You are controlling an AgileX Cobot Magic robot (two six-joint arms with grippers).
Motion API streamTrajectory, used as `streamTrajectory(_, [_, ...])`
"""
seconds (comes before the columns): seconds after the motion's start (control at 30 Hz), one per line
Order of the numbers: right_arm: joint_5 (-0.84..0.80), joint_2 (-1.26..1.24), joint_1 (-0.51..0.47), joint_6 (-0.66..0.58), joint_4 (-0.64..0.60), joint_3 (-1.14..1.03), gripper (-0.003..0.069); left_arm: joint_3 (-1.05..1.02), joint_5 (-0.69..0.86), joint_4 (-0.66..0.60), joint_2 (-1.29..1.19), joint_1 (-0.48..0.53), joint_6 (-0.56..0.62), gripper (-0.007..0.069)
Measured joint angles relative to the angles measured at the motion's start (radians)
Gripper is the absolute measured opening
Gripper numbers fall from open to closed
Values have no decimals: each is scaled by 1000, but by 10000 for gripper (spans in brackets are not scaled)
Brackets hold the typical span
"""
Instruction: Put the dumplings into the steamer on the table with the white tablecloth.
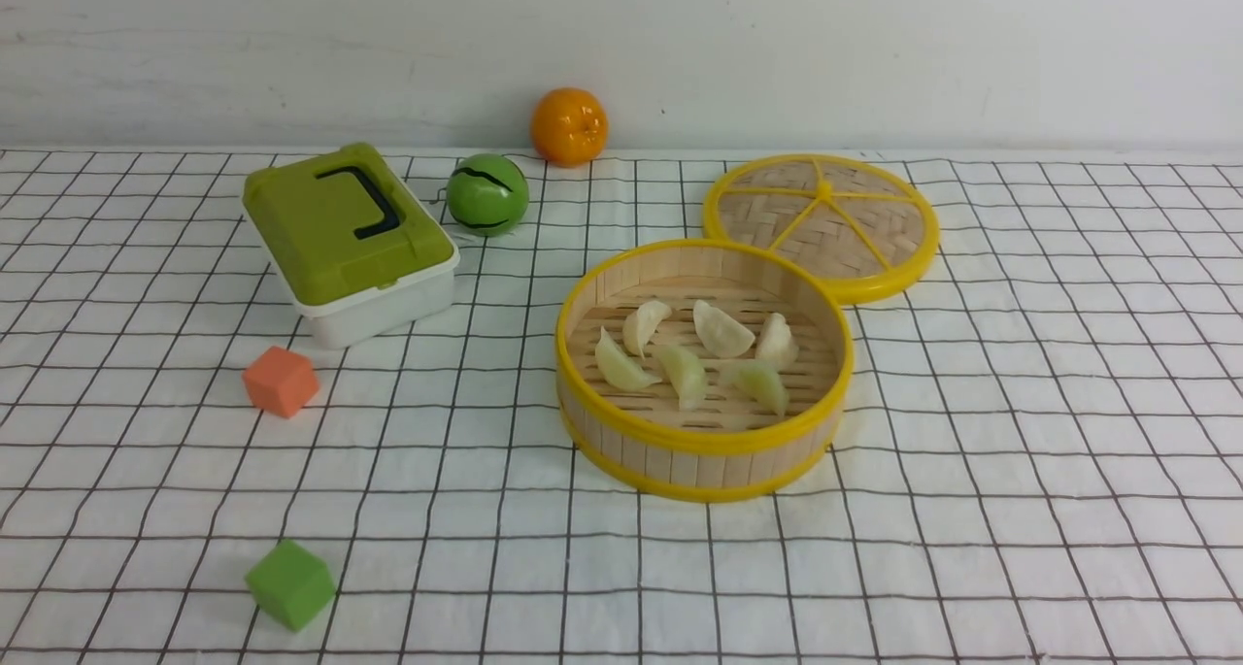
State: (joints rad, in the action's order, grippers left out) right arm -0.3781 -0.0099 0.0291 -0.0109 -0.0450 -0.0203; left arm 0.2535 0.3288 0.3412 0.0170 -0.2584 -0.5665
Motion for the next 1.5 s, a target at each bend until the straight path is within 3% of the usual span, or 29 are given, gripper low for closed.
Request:
streamTrajectory(0.03, [0,0,0,0,0,0,29,-3,-27,-27,0,14,40,193])
streamTrajectory(0.07, [0,0,0,0,0,0,31,-25,-118,-148,0,68,158,181])
streamTrajectory(0.1, [0,0,0,0,0,0,31,-27,-136,-160,0,80,187,176])
streamTrajectory(0.13, [0,0,0,0,0,0,34,-57,-197,-260,0,125,306,139])
streamTrajectory(0.33, [0,0,0,0,0,0,41,-126,-201,-352,0,202,495,-13])
streamTrajectory(0.57, [0,0,0,0,0,0,51,-272,-126,-363,0,207,515,-13])
streamTrajectory(0.9, [0,0,0,0,0,0,63,-283,51,-372,0,207,518,-13])
streamTrajectory(1.5, [-1,0,0,0,1,1,83,-283,60,-375,0,207,518,-13])
